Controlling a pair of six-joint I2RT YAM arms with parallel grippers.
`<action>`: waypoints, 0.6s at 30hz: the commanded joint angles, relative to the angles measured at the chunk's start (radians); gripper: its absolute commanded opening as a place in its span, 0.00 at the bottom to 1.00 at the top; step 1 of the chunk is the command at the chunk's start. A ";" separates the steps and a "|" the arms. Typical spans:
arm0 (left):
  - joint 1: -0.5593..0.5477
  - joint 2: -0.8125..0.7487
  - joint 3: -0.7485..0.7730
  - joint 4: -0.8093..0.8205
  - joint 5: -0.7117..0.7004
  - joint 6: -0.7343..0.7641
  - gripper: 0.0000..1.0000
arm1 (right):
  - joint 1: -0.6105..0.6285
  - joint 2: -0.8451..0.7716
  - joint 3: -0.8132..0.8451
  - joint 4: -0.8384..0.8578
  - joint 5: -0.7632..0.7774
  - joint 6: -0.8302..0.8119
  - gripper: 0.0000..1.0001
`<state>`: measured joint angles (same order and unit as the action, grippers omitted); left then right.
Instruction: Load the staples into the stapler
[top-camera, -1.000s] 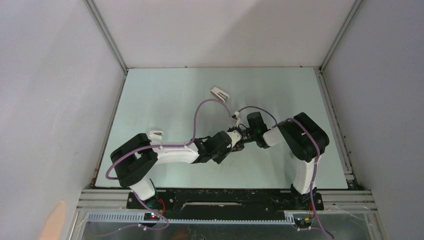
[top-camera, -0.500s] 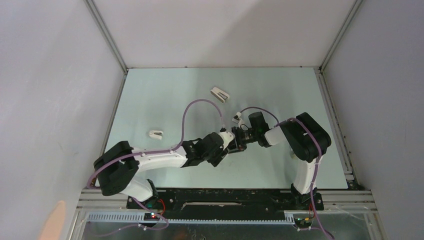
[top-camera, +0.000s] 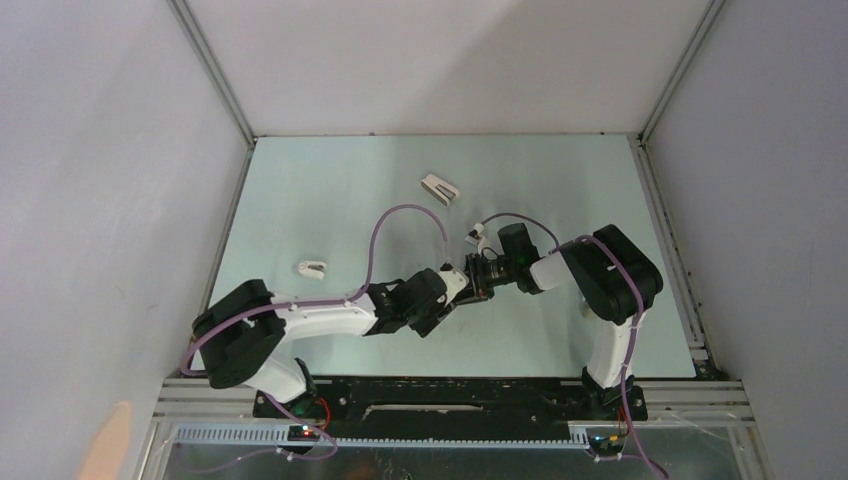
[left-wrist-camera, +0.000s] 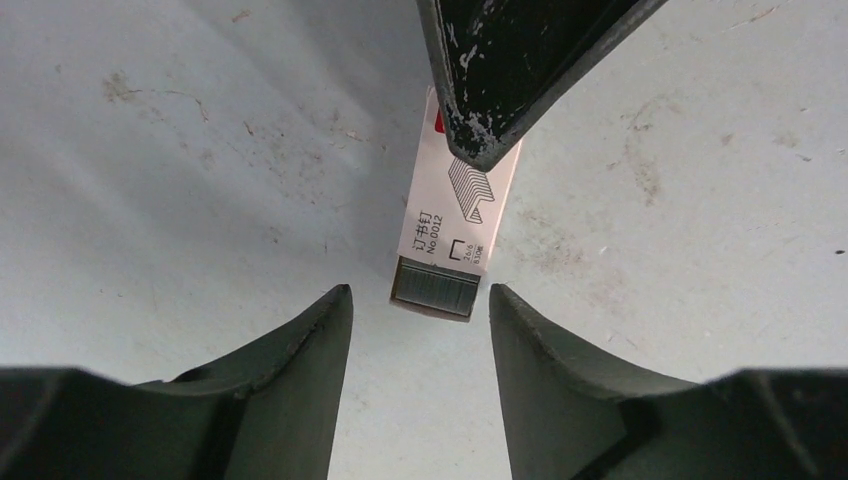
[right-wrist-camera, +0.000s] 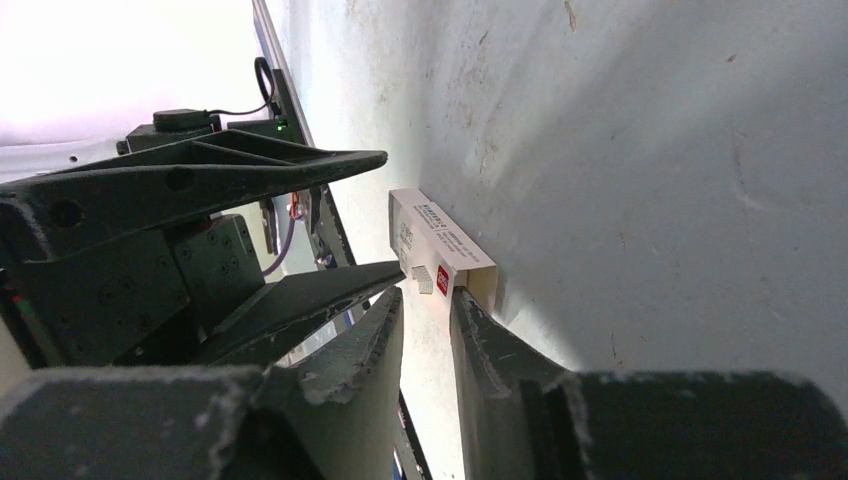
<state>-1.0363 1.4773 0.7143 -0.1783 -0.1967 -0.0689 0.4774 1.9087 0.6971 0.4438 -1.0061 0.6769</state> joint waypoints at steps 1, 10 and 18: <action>0.018 0.020 0.024 -0.006 0.028 0.043 0.55 | -0.003 0.003 0.016 0.037 0.001 -0.008 0.26; 0.043 0.008 0.010 0.010 0.081 0.052 0.49 | -0.006 0.033 0.016 0.064 -0.002 0.001 0.21; 0.043 0.029 0.009 0.030 0.129 0.063 0.47 | -0.007 0.044 0.016 0.076 -0.006 0.003 0.14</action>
<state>-0.9970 1.4990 0.7143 -0.1902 -0.1062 -0.0326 0.4755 1.9377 0.6971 0.4736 -1.0061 0.6811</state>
